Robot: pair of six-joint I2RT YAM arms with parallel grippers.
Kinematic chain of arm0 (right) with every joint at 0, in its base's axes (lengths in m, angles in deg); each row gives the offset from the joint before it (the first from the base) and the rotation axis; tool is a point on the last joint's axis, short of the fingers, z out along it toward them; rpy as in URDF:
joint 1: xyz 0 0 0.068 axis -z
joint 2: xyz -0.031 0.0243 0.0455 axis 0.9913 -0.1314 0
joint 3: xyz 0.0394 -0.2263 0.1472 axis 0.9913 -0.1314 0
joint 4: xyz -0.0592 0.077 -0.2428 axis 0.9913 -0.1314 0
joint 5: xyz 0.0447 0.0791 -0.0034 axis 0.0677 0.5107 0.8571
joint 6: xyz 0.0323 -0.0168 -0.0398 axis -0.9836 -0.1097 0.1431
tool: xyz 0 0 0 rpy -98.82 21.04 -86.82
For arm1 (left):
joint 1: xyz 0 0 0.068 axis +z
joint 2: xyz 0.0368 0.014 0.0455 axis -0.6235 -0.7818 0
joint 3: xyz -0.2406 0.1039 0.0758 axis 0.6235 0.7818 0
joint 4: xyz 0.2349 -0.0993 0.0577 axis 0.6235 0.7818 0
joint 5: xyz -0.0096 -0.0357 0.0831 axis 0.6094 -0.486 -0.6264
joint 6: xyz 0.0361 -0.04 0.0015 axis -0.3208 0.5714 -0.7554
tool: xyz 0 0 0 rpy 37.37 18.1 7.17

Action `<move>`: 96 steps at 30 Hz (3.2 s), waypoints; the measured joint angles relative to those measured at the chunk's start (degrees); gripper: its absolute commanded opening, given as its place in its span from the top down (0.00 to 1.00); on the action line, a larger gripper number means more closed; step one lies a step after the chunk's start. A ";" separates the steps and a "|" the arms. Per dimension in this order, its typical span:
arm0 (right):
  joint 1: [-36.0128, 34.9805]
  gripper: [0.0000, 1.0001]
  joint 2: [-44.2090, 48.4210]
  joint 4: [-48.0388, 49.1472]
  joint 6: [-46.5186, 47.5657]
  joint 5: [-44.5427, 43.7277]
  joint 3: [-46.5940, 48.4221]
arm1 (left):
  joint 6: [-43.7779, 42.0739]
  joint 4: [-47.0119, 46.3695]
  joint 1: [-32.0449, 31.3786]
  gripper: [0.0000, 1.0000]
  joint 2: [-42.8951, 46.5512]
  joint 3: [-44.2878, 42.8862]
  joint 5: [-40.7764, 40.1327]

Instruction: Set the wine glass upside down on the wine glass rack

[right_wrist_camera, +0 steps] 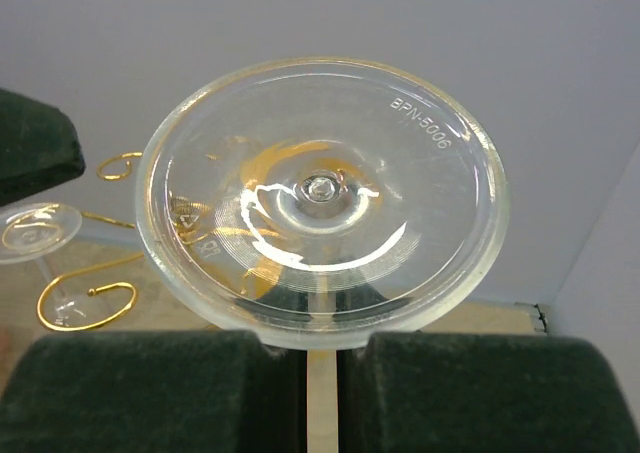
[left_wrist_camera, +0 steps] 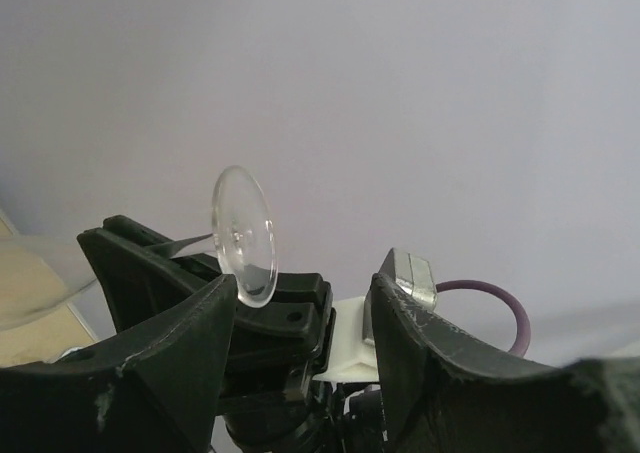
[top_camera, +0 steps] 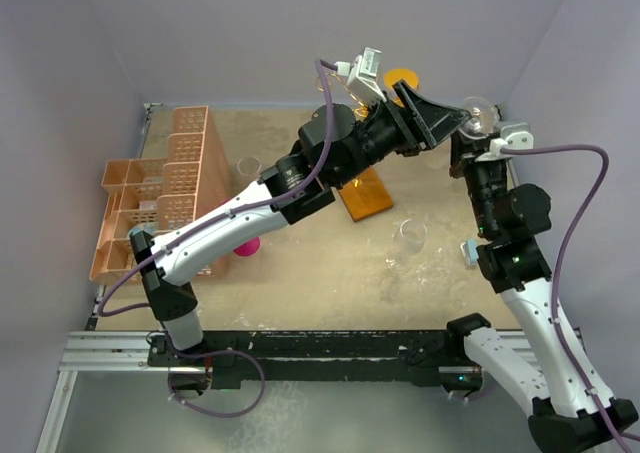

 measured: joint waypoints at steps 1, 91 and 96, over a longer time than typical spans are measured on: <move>-0.22 1.00 -0.37 -0.17 0.24 0.15 0.00 | -0.09 0.42 0.00 0.47 -0.17 -0.37 -0.20; -0.92 0.23 15.52 -3.21 -37.53 11.87 13.73 | 16.92 10.12 11.45 1.00 -17.62 -7.89 -4.68; -0.92 0.23 15.52 -3.23 -37.73 11.82 13.73 | 17.03 10.16 11.69 1.00 -17.62 -7.89 -5.62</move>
